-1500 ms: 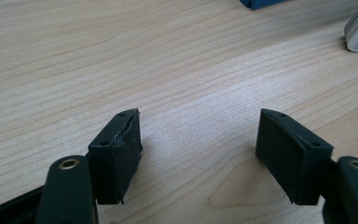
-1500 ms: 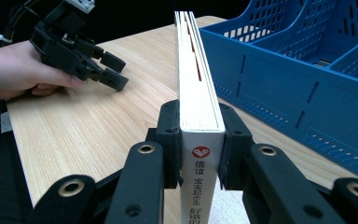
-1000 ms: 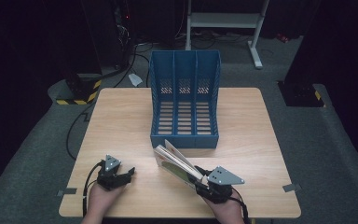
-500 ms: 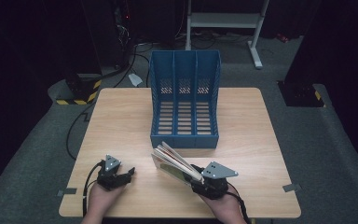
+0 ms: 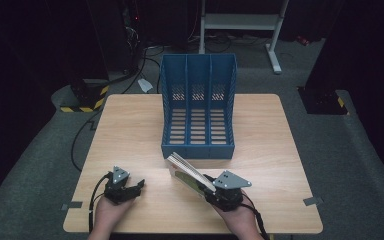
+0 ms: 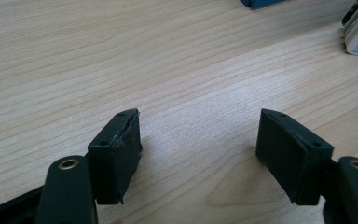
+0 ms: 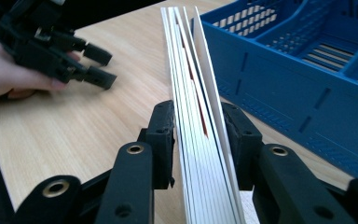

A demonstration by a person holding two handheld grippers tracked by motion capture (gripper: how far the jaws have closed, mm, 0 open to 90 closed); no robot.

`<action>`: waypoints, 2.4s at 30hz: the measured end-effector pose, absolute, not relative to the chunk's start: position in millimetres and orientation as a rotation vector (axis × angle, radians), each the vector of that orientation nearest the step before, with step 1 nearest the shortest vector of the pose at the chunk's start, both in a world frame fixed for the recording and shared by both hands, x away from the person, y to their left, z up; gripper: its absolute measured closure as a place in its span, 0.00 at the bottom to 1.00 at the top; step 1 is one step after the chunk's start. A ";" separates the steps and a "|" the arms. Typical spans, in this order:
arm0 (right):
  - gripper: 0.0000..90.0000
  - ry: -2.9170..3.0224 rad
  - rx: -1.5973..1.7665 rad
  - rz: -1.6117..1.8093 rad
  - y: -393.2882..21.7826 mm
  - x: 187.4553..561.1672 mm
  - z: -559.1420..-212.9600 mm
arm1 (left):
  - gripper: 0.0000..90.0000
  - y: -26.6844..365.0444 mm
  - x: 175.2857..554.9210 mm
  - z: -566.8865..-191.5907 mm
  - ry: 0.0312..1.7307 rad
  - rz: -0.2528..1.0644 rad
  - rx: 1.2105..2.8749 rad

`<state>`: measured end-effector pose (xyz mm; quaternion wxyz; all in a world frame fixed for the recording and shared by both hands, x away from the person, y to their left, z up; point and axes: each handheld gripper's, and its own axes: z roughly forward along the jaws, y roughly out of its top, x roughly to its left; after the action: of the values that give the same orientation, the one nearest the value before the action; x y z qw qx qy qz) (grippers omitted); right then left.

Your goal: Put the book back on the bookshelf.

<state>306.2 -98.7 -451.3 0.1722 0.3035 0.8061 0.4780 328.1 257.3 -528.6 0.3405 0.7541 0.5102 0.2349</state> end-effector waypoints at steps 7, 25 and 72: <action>0.78 2.302 0.846 1.351 -97.2 307.4 -450.6 | 0.33 257.2 328.1 -528.7 1.327 0.609 1.962; 0.84 2.272 0.860 1.361 -103.2 302.4 -450.7 | 0.33 257.0 328.3 -528.7 1.326 0.609 1.962; 0.84 2.190 0.841 1.454 -118.6 293.2 -422.5 | 0.33 257.0 329.5 -528.7 1.321 0.606 1.966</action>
<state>293.2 -118.6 -422.5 0.1896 0.2991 0.7791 0.5172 329.5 257.0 -528.7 0.3414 0.7559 0.5077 0.2330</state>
